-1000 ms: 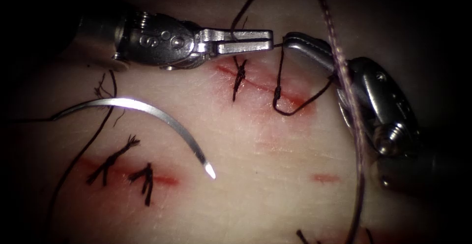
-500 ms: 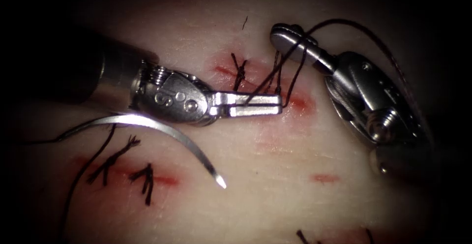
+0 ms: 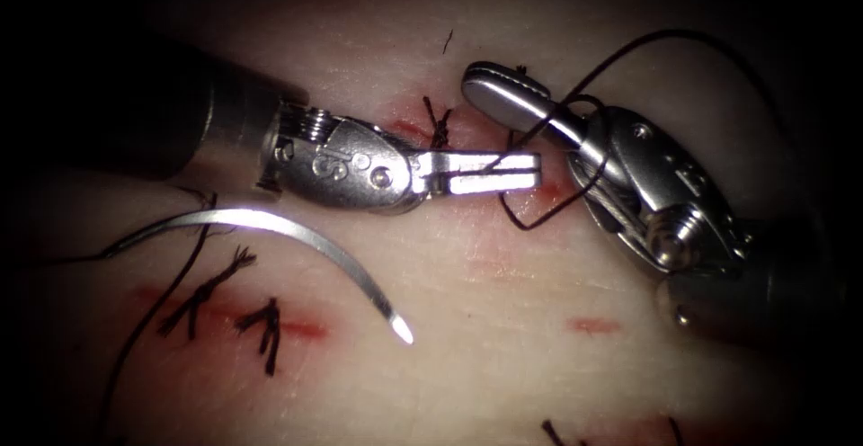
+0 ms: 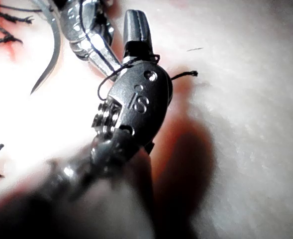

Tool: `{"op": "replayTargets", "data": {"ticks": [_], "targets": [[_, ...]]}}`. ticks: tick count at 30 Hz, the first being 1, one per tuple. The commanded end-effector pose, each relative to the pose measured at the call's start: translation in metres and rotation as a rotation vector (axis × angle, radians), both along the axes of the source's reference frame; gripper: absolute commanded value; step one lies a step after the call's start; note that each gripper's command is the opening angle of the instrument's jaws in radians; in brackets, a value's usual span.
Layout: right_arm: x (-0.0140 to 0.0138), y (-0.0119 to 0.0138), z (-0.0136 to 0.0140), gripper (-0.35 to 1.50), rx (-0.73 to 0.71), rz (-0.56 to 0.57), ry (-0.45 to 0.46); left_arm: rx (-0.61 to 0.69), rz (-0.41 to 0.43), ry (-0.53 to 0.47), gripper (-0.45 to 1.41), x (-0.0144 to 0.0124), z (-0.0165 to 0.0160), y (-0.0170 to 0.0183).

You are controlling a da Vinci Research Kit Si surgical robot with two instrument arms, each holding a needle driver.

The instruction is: Wound Closure

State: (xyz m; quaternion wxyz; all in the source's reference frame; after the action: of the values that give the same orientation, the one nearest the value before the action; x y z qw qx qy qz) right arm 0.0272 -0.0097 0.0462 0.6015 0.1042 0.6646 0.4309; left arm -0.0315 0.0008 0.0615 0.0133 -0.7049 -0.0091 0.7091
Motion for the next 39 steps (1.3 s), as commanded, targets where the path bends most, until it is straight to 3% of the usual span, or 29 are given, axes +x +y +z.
{"op": "replayTargets", "data": {"ticks": [1,4,8,10,13,14,18,19,23,28,29,30,31,32,33,39], "targets": [[0.0008,0.0006,0.0002,0.09,0.055,0.028,-0.038,0.000,0.001,0.005,-0.45,-0.0004,0.0003,-0.0002],[0.0007,0.0008,0.0003,0.14,0.174,0.087,-0.177,-0.002,0.011,0.043,-0.45,-0.0004,-0.0001,-0.0005],[0.0006,0.0008,0.0006,0.19,0.220,0.117,-0.255,-0.011,0.012,0.056,-0.45,-0.0004,-0.0003,-0.0003],[0.0006,0.0008,0.0008,0.34,0.251,0.131,-0.291,-0.014,0.012,0.064,-0.45,-0.0004,-0.0004,-0.0001],[0.0005,0.0007,0.0013,0.51,0.310,0.157,-0.323,-0.029,0.018,0.077,-0.45,-0.0006,-0.0005,0.0002],[0.0004,0.0007,0.0017,0.66,0.324,0.164,-0.335,-0.032,0.022,0.085,-0.45,-0.0007,-0.0006,0.0004],[0.0002,0.0006,0.0026,0.74,0.376,0.175,-0.347,-0.034,0.020,0.089,-0.45,-0.0009,-0.0007,0.0008],[0.0001,0.0005,0.0032,0.91,0.403,0.173,-0.356,-0.034,0.018,0.091,-0.45,-0.0011,-0.0007,0.0009],[0.0002,0.0003,0.0044,0.95,0.457,0.162,-0.341,-0.034,0.019,0.097,-0.45,-0.0014,-0.0007,0.0009],[0.0010,0.0002,0.0049,0.81,0.496,0.136,-0.302,-0.034,0.020,0.100,-0.45,-0.0015,-0.0006,0.0009],[0.0014,0.0003,0.0047,0.68,0.497,0.131,-0.292,-0.035,0.020,0.101,-0.45,-0.0014,-0.0006,0.0008],[0.0015,0.0003,0.0045,0.37,0.495,0.130,-0.282,-0.036,0.019,0.101,-0.45,-0.0014,-0.0005,0.0007],[0.0016,0.0004,0.0042,-0.20,0.493,0.142,-0.261,-0.037,0.020,0.101,-0.45,-0.0013,-0.0005,0.0006],[0.0016,0.0004,0.0040,-0.28,0.484,0.145,-0.254,-0.037,0.021,0.101,-0.45,-0.0013,-0.0005,0.0005],[0.0015,0.0006,0.0035,-0.35,0.466,0.147,-0.246,-0.039,0.022,0.101,-0.45,-0.0011,-0.0004,0.0004],[0.0012,0.0013,0.0017,-0.35,0.396,0.155,-0.230,-0.044,0.025,0.101,-0.45,-0.0008,-0.0001,0.0000]]}}
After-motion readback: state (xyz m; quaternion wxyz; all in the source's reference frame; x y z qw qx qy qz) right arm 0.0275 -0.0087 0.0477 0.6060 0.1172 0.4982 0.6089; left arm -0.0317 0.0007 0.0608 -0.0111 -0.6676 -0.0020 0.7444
